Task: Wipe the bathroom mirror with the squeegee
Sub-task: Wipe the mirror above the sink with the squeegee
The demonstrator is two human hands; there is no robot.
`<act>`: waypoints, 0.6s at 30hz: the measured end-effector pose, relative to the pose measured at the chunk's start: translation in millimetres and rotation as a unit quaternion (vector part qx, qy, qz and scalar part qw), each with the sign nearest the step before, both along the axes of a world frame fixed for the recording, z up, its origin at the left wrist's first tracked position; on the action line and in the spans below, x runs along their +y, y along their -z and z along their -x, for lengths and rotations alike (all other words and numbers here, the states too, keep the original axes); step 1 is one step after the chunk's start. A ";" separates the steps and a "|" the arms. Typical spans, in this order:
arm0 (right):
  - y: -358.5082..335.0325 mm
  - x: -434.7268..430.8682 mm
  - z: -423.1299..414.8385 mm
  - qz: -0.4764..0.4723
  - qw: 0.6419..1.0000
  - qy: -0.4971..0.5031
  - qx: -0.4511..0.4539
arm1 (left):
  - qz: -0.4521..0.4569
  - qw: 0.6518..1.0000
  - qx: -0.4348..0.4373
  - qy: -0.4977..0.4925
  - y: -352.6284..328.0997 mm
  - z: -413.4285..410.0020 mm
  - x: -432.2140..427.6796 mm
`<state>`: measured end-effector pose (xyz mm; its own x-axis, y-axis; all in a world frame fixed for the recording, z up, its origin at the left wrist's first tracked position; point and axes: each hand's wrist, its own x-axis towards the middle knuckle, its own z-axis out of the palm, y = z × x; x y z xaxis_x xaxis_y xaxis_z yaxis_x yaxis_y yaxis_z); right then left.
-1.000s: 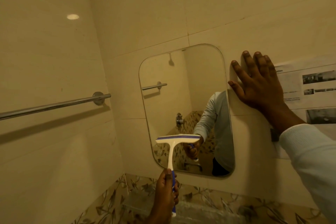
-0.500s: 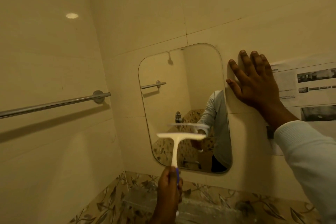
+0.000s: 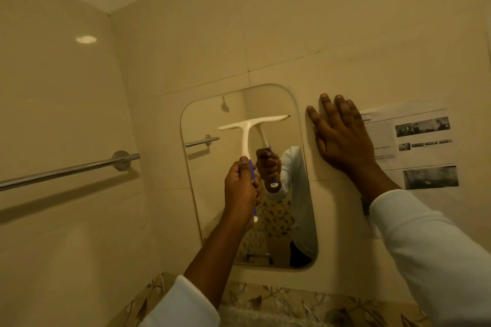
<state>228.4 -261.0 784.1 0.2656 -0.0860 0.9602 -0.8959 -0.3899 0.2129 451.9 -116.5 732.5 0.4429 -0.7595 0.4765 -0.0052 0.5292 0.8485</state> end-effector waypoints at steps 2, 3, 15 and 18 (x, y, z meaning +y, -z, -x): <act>-0.2 -1.2 0.4 0.004 1.000 0.003 0.001 | -0.011 1.000 -0.019 -0.019 19.1 -2.5 1.4; -0.4 -1.3 0.2 0.005 1.000 0.004 0.001 | -0.017 0.999 -0.027 -0.028 29.3 -3.5 2.8; 1.6 0.7 -0.4 -0.009 1.000 0.006 0.002 | -0.164 0.986 0.024 -0.005 155.2 -0.5 30.9; 1.4 0.2 -0.4 -0.013 1.000 0.012 0.003 | -0.194 0.980 0.042 -0.002 183.1 1.8 37.0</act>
